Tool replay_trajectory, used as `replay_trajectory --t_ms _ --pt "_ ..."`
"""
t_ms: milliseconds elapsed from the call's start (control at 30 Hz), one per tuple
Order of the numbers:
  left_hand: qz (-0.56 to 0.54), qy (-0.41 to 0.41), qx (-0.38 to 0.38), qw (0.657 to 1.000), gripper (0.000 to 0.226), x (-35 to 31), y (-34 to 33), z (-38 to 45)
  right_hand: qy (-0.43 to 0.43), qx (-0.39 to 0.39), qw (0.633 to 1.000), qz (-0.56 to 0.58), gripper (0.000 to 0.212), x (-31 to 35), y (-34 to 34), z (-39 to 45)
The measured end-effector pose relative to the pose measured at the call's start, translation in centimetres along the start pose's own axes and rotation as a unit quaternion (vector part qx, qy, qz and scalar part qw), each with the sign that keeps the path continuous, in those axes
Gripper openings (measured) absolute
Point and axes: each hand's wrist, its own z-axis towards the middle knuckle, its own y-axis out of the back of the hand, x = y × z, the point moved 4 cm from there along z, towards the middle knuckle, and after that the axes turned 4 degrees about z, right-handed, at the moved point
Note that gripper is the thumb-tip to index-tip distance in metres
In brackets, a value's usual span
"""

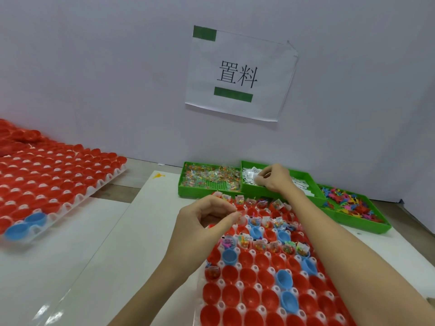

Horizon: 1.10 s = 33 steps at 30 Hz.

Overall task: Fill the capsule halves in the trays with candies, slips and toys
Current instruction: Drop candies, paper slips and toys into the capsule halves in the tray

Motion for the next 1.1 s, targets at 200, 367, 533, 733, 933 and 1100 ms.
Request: replay_trajectory --t_ms 200,367,533,733,933,1100 --pt "-0.001 0.008 -0.014 1.000 0.010 0.0 -0.1 0.0 0.047 -0.034 0.996 0.067 0.018 0.5 2.1 -2.3" --pt "-0.020 0.024 -0.036 0.999 0.011 0.0 0.1 -0.1 0.102 -0.007 0.964 0.245 0.013 3.1 3.8 -9.3" --pt "-0.024 0.043 -0.033 0.998 0.010 0.1 -0.3 -0.4 0.133 0.148 0.939 0.282 0.012 4.7 2.7 -17.5" --pt "0.012 0.023 -0.043 0.999 0.011 0.2 -0.5 -0.8 0.151 0.163 0.932 0.286 0.010 4.0 2.7 -19.9" --pt "0.008 0.031 -0.036 0.999 0.016 0.3 -0.8 -0.9 0.118 -0.034 0.962 0.245 0.014 -2.4 6.6 -13.4" --pt "0.018 0.041 -0.030 0.999 0.014 0.4 -1.1 -0.9 0.011 -0.236 0.969 0.078 0.020 -12.2 10.7 -6.4"
